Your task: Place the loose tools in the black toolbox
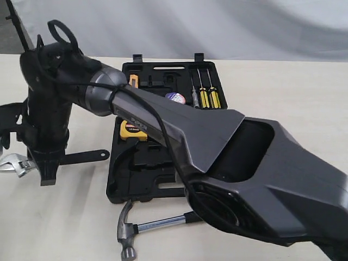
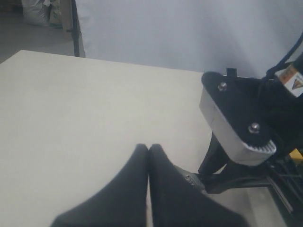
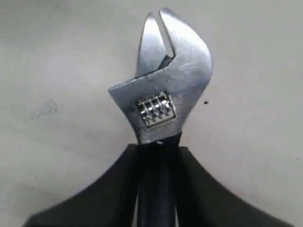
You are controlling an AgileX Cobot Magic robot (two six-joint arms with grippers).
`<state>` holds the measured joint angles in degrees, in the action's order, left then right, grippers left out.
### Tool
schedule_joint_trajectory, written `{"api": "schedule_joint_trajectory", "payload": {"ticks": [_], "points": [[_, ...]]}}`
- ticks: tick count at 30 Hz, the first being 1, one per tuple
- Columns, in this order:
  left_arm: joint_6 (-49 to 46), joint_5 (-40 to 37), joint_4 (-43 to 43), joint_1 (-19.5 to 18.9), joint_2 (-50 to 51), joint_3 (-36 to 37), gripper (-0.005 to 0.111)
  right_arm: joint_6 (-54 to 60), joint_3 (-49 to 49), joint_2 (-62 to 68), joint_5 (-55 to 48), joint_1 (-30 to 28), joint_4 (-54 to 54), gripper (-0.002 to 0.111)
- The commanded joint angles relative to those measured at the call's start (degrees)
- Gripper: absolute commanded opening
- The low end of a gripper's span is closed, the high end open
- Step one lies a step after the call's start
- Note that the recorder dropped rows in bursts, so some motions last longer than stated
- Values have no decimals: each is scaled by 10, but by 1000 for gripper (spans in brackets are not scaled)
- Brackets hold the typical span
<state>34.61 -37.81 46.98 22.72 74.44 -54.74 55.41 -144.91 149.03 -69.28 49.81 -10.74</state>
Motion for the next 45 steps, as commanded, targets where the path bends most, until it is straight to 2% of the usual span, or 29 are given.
{"api": "schedule_joint_trajectory", "payload": {"ticks": [1,9,14,19,23,25,33,36,39,41,45], "points": [[6,10,-8,-2,-5,5,1,-4,-3,-22,-3,0,-23,-1],[6,10,-8,-2,-5,5,1,-34,-3,-54,-7,-6,8,-1],[6,10,-8,-2,-5,5,1,-63,22,-90,-7,-56,-63,-1],[6,10,-8,-2,-5,5,1,-78,137,-152,-7,-123,-70,-1],[6,10,-8,-2,-5,5,1,-74,238,-192,-7,-151,-75,-1],[6,10,-8,-2,-5,5,1,-73,269,-202,-6,-151,-73,-1],[6,10,-8,-2,-5,5,1,-77,290,-190,136,-124,-124,1],[6,10,-8,-2,-5,5,1,-78,290,-174,187,-104,-128,17],[6,10,-8,-2,-5,5,1,-78,290,-149,233,-84,-118,45],[6,10,-8,-2,-5,5,1,-78,290,-130,265,-76,-105,59],[6,10,-8,-2,-5,5,1,-114,267,-97,278,-79,-97,62]]}}
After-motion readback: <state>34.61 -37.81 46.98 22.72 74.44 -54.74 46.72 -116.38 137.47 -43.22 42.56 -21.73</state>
